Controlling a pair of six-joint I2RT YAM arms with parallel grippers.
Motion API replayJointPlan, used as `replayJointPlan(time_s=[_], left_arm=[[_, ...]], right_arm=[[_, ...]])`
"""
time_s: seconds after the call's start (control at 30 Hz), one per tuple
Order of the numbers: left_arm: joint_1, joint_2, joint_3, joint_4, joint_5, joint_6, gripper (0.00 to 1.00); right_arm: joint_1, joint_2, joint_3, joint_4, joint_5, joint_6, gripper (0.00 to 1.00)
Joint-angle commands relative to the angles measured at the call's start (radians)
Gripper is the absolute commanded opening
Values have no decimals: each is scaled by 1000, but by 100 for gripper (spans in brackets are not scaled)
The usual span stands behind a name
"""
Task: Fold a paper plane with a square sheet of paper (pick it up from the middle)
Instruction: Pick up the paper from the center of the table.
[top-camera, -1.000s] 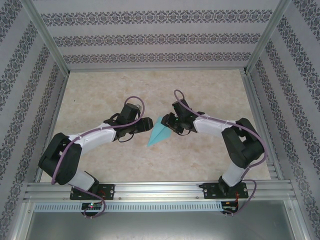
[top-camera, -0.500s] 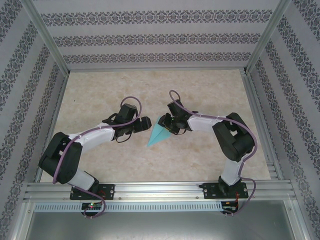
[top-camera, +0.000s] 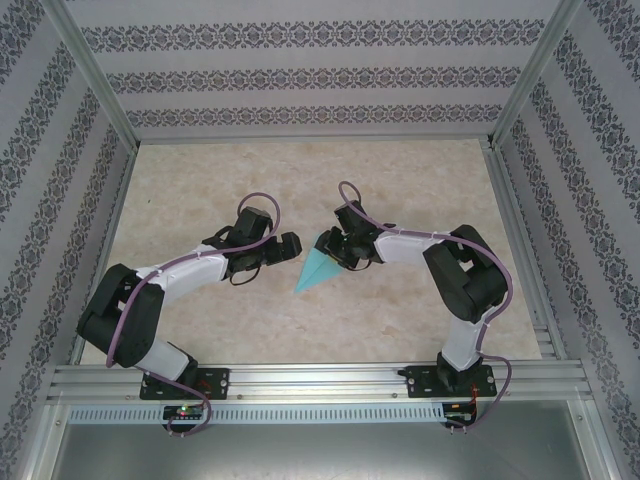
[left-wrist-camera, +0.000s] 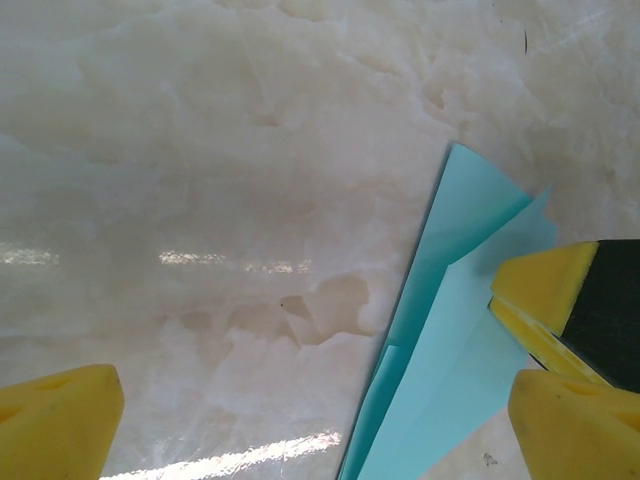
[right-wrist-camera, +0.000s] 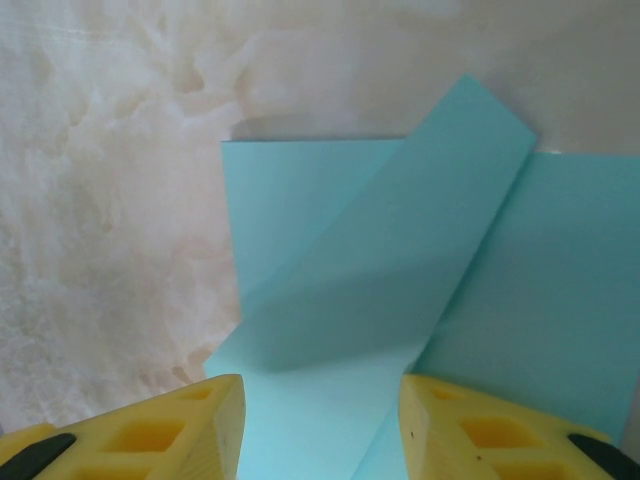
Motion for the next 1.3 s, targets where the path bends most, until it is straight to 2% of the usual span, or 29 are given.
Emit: replayJointPlan(time_s=[0.0, 0.23, 0.4, 0.57, 0.7, 0.83, 0.97, 1.07, 1.27], left_arm=[[17, -9, -19, -15, 4, 1, 100], [21, -17, -20, -17, 22, 4, 100], [36, -13, -30, -5, 71, -2, 100], [75, -21, -56, 51, 189, -6, 100], [108, -41, -82, 106, 296, -10, 100], [126, -63, -94, 155, 398, -11, 100], [131, -90, -107, 243, 508, -36, 100], [130, -114, -125, 359, 598, -67, 100], [123, -143, -153, 572, 692, -130, 100]], right_arm=[[14, -20, -19, 13, 26, 10, 45], [20, 6, -23, 90, -21, 27, 42], [20, 18, -54, 214, -66, 44, 36], [20, 11, -119, 390, -72, 55, 15], [13, -46, -157, 476, -78, 33, 5], [-9, -147, -165, 489, -124, -37, 3], [-51, -236, -170, 524, -237, -65, 3], [-81, -275, -169, 553, -320, -48, 3], [-100, -300, -163, 642, -414, 27, 5]])
